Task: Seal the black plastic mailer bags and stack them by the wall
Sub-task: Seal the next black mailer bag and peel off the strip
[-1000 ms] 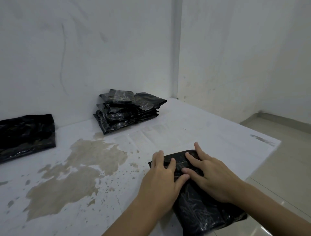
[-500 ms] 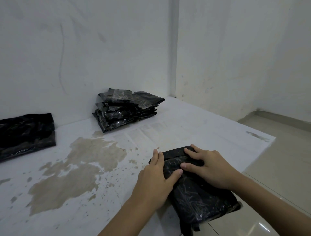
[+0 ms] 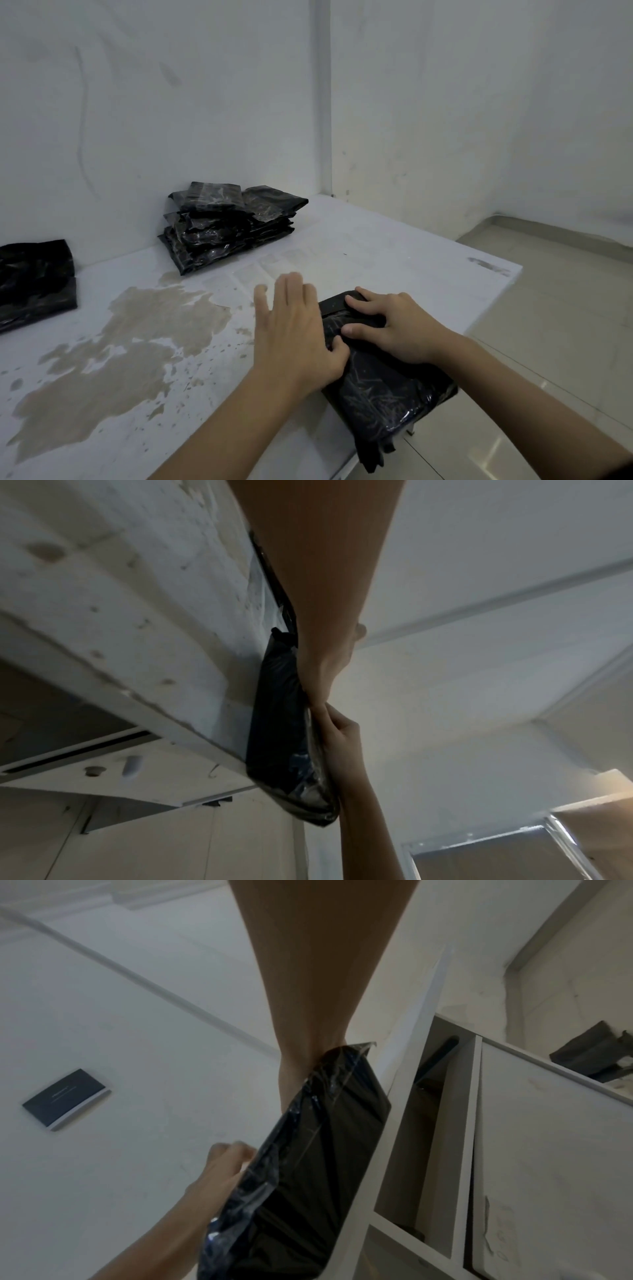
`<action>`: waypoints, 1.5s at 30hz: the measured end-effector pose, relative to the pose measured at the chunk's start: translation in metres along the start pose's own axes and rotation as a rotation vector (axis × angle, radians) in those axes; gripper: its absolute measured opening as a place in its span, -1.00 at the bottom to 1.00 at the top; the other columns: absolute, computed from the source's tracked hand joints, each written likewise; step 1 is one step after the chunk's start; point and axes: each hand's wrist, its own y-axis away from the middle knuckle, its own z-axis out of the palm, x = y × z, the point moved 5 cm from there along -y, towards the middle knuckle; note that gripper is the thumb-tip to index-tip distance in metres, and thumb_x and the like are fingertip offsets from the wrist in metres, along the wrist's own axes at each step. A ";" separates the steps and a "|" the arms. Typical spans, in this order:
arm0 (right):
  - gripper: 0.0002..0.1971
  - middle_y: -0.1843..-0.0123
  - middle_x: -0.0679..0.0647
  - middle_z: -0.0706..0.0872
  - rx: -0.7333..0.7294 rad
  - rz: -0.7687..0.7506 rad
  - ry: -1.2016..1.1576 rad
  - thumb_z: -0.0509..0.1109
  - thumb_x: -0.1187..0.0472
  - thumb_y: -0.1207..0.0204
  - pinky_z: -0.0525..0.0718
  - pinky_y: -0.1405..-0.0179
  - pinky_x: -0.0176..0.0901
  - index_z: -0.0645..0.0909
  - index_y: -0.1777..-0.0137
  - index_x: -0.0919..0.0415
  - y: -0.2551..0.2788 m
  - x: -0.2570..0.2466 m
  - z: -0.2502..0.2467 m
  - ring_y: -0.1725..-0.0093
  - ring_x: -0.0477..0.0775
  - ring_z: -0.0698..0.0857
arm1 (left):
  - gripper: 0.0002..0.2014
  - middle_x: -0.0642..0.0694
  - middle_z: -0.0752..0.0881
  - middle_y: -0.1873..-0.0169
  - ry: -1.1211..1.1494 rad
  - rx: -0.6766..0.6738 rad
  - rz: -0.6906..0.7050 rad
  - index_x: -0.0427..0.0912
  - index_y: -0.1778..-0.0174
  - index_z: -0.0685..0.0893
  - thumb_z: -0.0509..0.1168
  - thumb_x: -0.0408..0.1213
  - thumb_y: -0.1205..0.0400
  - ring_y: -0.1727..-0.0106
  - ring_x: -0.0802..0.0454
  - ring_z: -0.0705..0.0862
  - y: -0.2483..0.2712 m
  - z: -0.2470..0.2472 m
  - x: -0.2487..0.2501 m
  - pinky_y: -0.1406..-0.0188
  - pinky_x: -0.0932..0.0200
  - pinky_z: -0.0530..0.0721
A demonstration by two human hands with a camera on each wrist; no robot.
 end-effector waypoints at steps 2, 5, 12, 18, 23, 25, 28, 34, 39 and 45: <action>-0.48 -0.45 0.12 0.55 0.036 -0.051 -0.022 0.36 -0.09 -0.56 0.41 -0.31 -0.12 0.51 -0.48 0.07 0.000 -0.001 0.000 -0.35 0.11 0.56 | -0.32 -0.26 0.40 -0.47 0.081 -0.095 0.223 -0.28 -0.32 0.50 -0.01 0.00 -0.34 -0.57 -0.21 0.26 -0.008 0.008 0.009 -0.53 -0.07 0.12; -0.49 -0.49 -0.04 0.55 0.064 -0.086 -0.093 0.42 -0.10 -0.51 0.46 -0.32 -0.20 0.53 -0.46 -0.05 -0.002 0.002 0.002 -0.37 -0.01 0.58 | -0.35 0.08 -0.12 -0.68 0.304 -0.292 0.340 -0.05 -0.69 -0.14 -0.10 -0.15 -0.65 -0.61 0.34 -0.25 -0.010 0.018 0.011 -0.54 0.37 -0.33; -0.61 -0.06 -0.29 0.74 0.190 -0.029 -0.313 0.57 0.01 -0.39 0.49 -0.10 -0.61 0.72 -0.23 -0.01 0.000 0.013 0.000 -0.08 -0.44 0.64 | -0.09 0.28 -0.22 -0.61 0.318 -0.343 0.325 0.10 -0.66 -0.21 -0.45 0.41 -0.35 -0.55 0.48 -0.31 -0.009 0.036 0.007 -0.36 0.55 -0.48; -0.80 -0.05 0.03 0.76 1.056 0.522 -0.535 0.39 0.36 -0.51 0.65 -0.17 -0.14 0.74 -0.09 0.25 0.030 0.106 -0.018 0.06 -0.05 0.73 | 0.22 0.32 -0.33 -0.53 0.288 -0.369 0.340 0.12 -0.64 -0.25 -0.73 0.61 -0.03 -0.55 0.43 -0.36 -0.010 0.037 0.007 -0.44 0.41 -0.45; -0.61 -0.33 0.28 0.56 1.137 1.019 -0.851 0.40 0.17 -0.53 0.64 0.00 -0.03 0.54 -0.29 0.36 0.049 0.167 -0.007 -0.17 0.25 0.59 | 0.12 0.34 -0.37 -0.53 0.303 -0.364 0.337 0.17 -0.56 -0.35 -0.80 0.56 -0.02 -0.49 0.49 -0.44 -0.009 0.040 0.007 -0.25 0.56 -0.60; -0.83 0.05 0.24 0.69 1.169 0.927 -0.894 0.38 0.22 -0.50 0.52 0.36 -0.18 0.62 0.07 0.36 0.041 0.173 -0.010 0.17 0.14 0.57 | 0.08 0.35 -0.37 -0.53 0.307 -0.365 0.340 0.20 -0.51 -0.38 -0.81 0.55 -0.03 -0.46 0.52 -0.48 -0.010 0.041 0.007 -0.23 0.58 -0.63; -0.73 0.28 0.14 0.48 1.267 0.845 -0.827 0.37 0.10 -0.32 0.37 0.41 -0.22 0.49 0.38 0.33 0.035 0.175 -0.013 0.35 0.08 0.43 | 0.07 0.36 -0.37 -0.53 0.308 -0.370 0.343 0.20 -0.52 -0.38 -0.80 0.55 -0.04 -0.38 0.58 -0.54 -0.010 0.041 0.007 -0.24 0.57 -0.63; -0.44 -0.37 0.16 0.55 1.269 0.883 -0.706 0.57 0.06 -0.40 0.39 -0.10 -0.23 0.61 -0.31 0.37 0.033 0.178 -0.010 -0.29 0.14 0.60 | 0.06 0.37 -0.38 -0.53 0.313 -0.376 0.329 0.22 -0.51 -0.38 -0.81 0.55 -0.03 -0.36 0.60 -0.56 -0.010 0.041 0.007 -0.26 0.56 -0.62; -0.59 -0.33 0.16 0.60 1.188 0.880 -0.608 0.59 0.12 -0.36 0.46 -0.05 -0.19 0.70 -0.17 0.30 0.031 0.180 -0.013 -0.15 0.14 0.65 | 0.07 0.37 -0.38 -0.54 0.319 -0.373 0.329 0.22 -0.51 -0.38 -0.81 0.55 -0.03 -0.40 0.58 -0.53 -0.009 0.041 0.007 -0.27 0.56 -0.62; -0.84 -0.39 0.18 0.43 1.002 0.839 -0.119 0.41 0.18 -0.55 0.40 -0.24 0.08 0.78 -0.01 0.21 0.029 0.172 -0.024 -0.35 0.28 0.38 | 0.14 0.36 -0.36 -0.55 0.322 -0.366 0.323 0.19 -0.59 -0.32 -0.82 0.55 -0.02 -0.48 0.52 -0.48 -0.009 0.042 0.008 -0.29 0.54 -0.60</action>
